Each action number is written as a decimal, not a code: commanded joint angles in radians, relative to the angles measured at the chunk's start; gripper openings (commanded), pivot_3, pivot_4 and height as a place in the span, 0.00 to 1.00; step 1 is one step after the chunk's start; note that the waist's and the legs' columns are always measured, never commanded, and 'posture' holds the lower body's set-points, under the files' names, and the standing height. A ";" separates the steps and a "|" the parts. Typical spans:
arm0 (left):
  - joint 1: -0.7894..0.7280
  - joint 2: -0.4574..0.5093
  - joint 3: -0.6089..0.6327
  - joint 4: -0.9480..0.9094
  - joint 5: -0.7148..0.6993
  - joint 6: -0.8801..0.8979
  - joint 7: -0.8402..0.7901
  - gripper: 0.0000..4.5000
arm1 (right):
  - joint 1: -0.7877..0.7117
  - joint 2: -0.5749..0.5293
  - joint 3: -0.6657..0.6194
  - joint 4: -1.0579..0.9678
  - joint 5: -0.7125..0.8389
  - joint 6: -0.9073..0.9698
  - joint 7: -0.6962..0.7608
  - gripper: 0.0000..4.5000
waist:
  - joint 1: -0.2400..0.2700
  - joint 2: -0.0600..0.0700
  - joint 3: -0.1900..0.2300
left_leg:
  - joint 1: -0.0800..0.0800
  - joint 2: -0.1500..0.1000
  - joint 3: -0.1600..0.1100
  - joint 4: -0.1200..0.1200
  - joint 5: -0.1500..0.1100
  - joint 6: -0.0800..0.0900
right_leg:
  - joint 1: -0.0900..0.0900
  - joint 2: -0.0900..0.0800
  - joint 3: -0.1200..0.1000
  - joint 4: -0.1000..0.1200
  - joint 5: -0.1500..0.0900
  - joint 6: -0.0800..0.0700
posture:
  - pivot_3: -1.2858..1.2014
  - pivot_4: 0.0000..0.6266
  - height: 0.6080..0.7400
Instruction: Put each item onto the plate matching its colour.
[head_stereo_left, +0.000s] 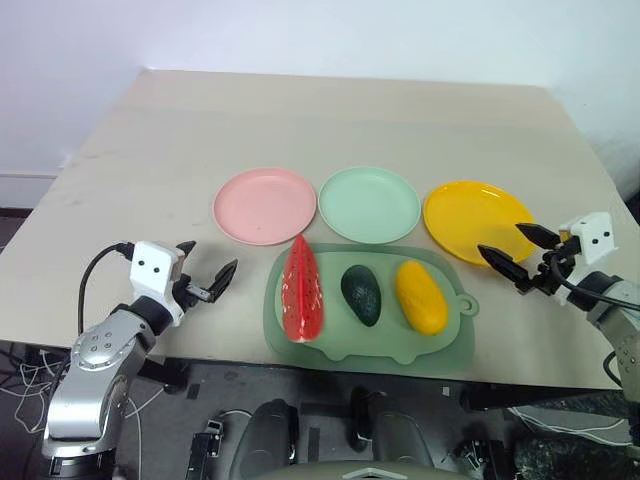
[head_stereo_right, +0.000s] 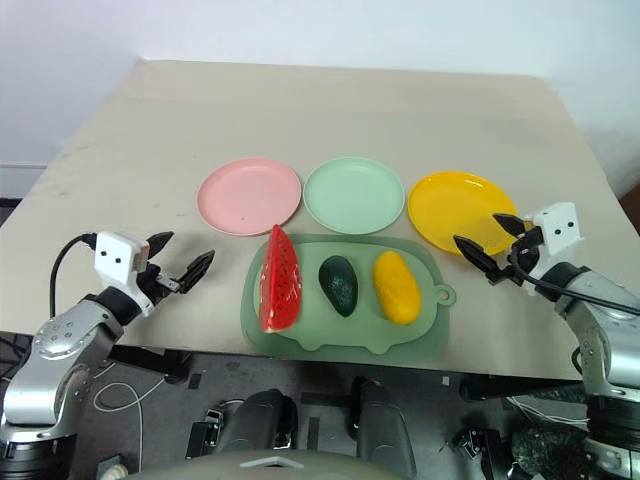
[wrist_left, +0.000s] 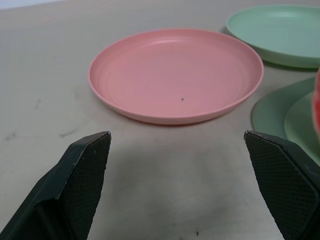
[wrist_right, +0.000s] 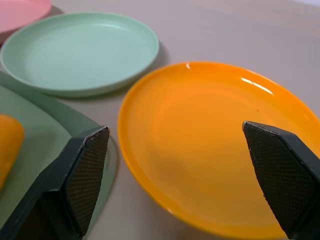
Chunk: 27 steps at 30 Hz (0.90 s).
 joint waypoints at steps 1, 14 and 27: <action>0.019 -0.006 0.003 -0.055 -0.001 -0.003 0.015 1.00 | -0.039 -0.003 0.005 0.005 -0.010 -0.013 0.002 1.00 | 0.001 0.000 0.000 | 0.000 0.000 0.000 0.000 0.000 0.000 | 0.000 0.000 0.000 0.000 0.000 0.000 | 0.52 0.24 1.00; 0.060 -0.003 0.028 -0.058 -0.015 -0.019 0.013 1.00 | -0.039 -0.016 -0.017 -0.033 0.004 0.043 -0.009 1.00 | 0.002 0.000 0.000 | 0.000 0.000 0.000 0.000 0.000 0.000 | 0.000 0.000 0.000 0.000 0.000 0.000 | 0.52 0.24 1.00; -0.133 0.053 -0.032 0.213 0.013 -0.084 -0.128 1.00 | 0.243 -0.001 -0.265 -0.699 0.447 0.545 -0.285 1.00 | 0.002 0.001 0.000 | -0.001 0.001 0.000 0.000 0.000 0.000 | -0.001 0.000 0.000 0.000 -0.001 -0.001 | 0.52 0.24 1.00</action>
